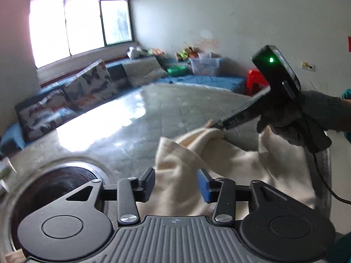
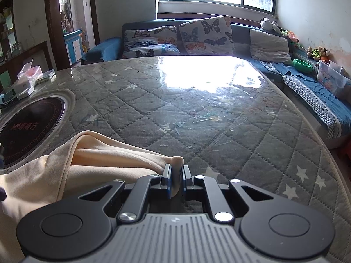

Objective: Fold clothes

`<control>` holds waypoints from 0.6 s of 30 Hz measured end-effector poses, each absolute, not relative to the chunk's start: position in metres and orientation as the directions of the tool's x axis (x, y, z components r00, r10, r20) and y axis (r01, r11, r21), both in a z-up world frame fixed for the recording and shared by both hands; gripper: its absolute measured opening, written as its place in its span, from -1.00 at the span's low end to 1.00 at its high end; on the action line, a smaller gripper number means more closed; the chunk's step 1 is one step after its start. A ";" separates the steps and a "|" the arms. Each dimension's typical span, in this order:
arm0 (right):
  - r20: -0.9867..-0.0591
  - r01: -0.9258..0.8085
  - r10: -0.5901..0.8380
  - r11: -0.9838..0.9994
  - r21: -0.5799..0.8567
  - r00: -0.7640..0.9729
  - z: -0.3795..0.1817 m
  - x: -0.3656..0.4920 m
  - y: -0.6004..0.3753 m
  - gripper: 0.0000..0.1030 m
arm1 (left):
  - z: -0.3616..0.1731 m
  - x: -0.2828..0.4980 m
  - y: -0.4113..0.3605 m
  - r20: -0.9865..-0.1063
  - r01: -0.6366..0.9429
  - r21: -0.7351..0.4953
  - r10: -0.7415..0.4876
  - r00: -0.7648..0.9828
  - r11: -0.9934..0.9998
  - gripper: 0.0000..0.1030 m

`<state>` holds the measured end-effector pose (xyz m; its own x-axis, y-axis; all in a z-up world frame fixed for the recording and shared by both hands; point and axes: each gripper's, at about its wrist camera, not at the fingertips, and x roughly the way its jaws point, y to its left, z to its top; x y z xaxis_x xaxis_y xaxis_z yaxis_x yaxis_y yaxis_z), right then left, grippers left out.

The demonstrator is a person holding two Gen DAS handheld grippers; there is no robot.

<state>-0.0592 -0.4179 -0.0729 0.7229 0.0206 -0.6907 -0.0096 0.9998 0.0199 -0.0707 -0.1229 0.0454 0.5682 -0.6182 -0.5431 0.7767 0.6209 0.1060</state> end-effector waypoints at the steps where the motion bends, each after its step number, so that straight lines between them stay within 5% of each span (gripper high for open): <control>1: -0.690 -0.009 0.021 1.000 0.021 0.723 -0.073 -0.059 -0.418 -0.82 | 0.044 -0.070 -0.124 -0.555 0.790 0.100 -0.625 0.549 0.605 -0.09; 8: -0.692 -0.009 0.026 1.000 0.028 0.721 -0.072 -0.058 -0.419 -0.82 | 0.027 -0.097 -0.143 -0.608 0.872 0.181 -0.645 0.462 0.454 -0.07; 10: -0.692 -0.008 0.026 1.000 0.029 0.721 -0.073 -0.057 -0.419 -0.82 | 0.021 -0.092 -0.149 -0.627 0.870 0.177 -0.628 0.460 0.461 -0.19; 15: -0.697 -0.012 0.028 1.000 0.027 0.717 -0.071 -0.054 -0.418 -0.82 | 0.018 -0.077 -0.149 -0.636 0.857 0.134 -0.620 0.459 0.498 -0.84; 18: -0.696 -0.024 0.031 1.000 0.020 0.717 -0.066 -0.050 -0.418 -0.84 | 0.030 -0.060 -0.133 -0.595 0.802 0.105 -0.608 0.525 0.589 -0.86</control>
